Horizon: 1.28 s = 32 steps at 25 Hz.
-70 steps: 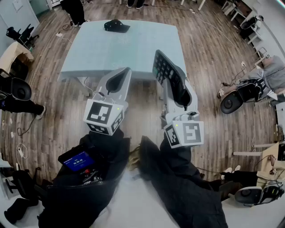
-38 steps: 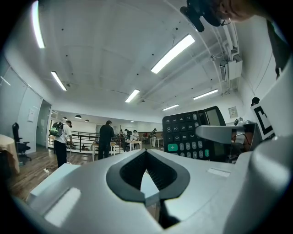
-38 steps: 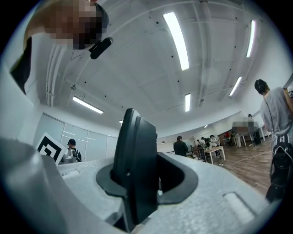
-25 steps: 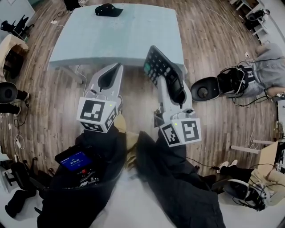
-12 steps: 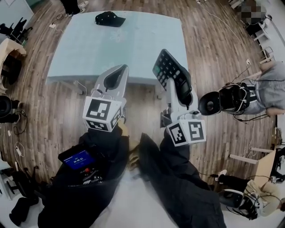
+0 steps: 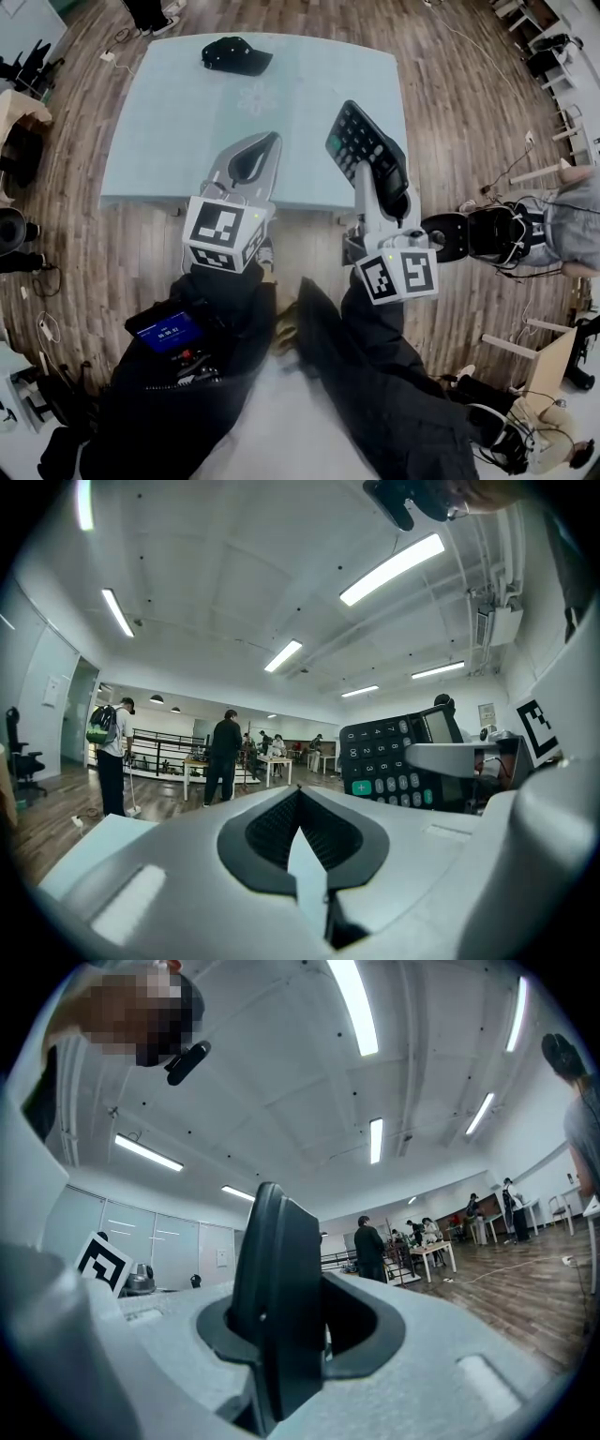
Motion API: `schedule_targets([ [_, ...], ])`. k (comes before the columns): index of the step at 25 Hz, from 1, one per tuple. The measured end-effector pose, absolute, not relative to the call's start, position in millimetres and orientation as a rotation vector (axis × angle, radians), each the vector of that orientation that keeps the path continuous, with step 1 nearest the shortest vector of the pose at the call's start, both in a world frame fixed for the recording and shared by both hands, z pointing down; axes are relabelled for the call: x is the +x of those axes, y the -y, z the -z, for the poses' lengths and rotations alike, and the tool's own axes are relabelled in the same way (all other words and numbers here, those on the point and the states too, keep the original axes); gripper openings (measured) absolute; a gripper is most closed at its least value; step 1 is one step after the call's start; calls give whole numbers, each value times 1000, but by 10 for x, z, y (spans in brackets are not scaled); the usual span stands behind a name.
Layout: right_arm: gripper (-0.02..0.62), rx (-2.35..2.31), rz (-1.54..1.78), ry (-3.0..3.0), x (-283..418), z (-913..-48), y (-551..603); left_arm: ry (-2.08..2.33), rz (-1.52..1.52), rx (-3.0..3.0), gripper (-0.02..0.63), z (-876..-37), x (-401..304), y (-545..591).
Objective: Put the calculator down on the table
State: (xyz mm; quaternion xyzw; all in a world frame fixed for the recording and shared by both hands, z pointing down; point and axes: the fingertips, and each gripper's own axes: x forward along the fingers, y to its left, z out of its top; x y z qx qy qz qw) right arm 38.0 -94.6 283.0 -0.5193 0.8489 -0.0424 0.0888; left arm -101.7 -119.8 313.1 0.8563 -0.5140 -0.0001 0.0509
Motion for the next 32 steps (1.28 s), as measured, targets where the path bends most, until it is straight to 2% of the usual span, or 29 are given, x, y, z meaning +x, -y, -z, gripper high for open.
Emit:
schedule_targets([
  [8,120,-1620,192,-2517,247,-2957,1663,1477,-19,2603,-2,-3255,-1117,1996],
  [17,120,-1620,360,-2548,362,-3394,2094,1465,-107,2530,-2,-3637,-987,2410],
  [23,120,-1541,579,-2592,668,-3992,2377,1497,-229,2417,-2,-4151,-707,2536],
  [32,120,-1513,953,-2638,508,-4945,2461,1465,-365,2273,-2,-4965,-810,2482],
])
